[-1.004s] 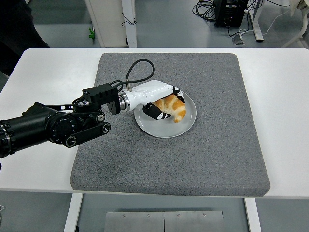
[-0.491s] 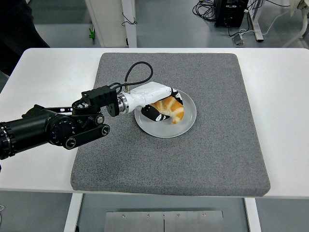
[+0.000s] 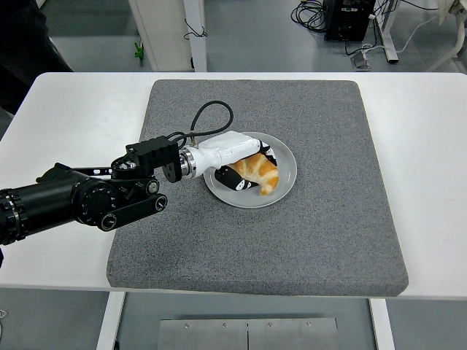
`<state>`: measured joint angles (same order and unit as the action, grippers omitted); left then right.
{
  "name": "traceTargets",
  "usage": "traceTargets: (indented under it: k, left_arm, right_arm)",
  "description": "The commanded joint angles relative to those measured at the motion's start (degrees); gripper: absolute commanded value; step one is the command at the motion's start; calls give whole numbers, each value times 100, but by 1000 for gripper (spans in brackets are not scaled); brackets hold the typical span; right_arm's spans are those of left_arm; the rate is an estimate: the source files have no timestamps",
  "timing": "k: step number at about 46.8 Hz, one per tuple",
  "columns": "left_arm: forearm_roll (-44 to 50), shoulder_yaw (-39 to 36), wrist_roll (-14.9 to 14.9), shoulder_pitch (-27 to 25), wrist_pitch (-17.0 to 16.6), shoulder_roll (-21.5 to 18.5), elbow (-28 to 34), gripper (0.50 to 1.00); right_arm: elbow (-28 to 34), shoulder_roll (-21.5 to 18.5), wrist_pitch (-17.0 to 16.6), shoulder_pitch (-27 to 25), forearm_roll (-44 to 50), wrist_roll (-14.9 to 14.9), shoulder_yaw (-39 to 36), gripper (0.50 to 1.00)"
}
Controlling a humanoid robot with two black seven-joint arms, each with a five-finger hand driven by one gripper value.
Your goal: Place the bread on the plate
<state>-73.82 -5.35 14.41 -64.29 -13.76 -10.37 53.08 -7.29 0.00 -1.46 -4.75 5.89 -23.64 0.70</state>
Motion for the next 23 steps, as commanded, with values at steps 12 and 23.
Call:
traceTargets:
  k: [12, 23]
  left_arm:
    - [17, -46, 0, -4, -92, 0, 0, 579]
    - [87, -19, 88, -4, -92, -9, 0, 910]
  right_arm:
    - [0, 0, 5, 0, 0, 0, 0, 1000]
    - [0, 0, -4, 0, 0, 0, 0, 1000]
